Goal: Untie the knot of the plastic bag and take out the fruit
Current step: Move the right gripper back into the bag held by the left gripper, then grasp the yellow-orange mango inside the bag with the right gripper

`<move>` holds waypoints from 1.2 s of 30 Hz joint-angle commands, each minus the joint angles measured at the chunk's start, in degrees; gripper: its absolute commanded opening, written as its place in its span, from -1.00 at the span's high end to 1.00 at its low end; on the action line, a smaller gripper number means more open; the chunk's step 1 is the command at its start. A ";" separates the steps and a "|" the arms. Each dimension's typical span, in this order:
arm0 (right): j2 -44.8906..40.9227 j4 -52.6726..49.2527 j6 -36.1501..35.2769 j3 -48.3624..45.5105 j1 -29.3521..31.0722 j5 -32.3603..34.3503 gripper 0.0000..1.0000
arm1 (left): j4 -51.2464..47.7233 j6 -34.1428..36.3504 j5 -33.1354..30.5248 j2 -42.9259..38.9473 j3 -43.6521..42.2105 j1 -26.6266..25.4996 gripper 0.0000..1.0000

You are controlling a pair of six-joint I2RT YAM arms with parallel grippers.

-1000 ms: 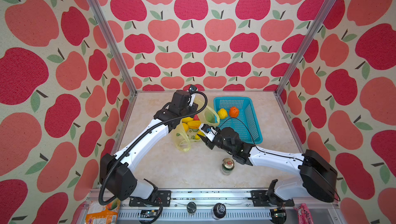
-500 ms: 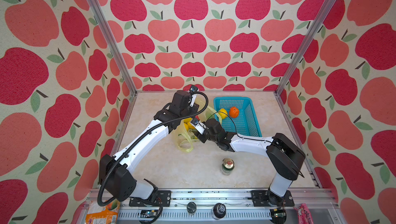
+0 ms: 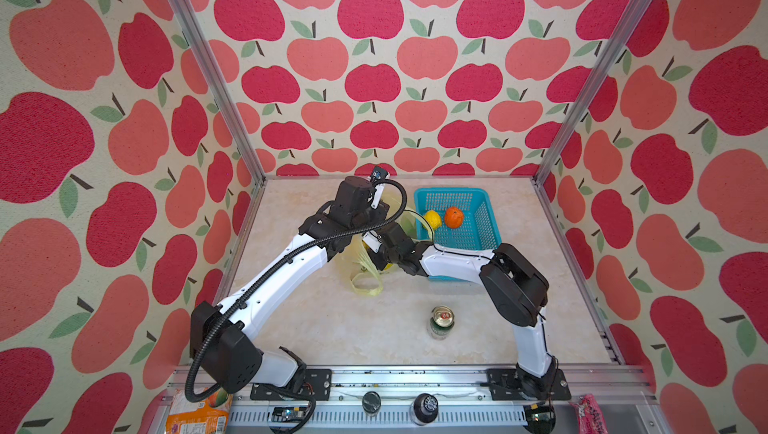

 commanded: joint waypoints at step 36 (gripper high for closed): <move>-11.21 13.58 3.76 -13.59 -0.26 0.60 0.06 | 0.62 1.79 -3.00 0.24 1.56 -1.84 1.00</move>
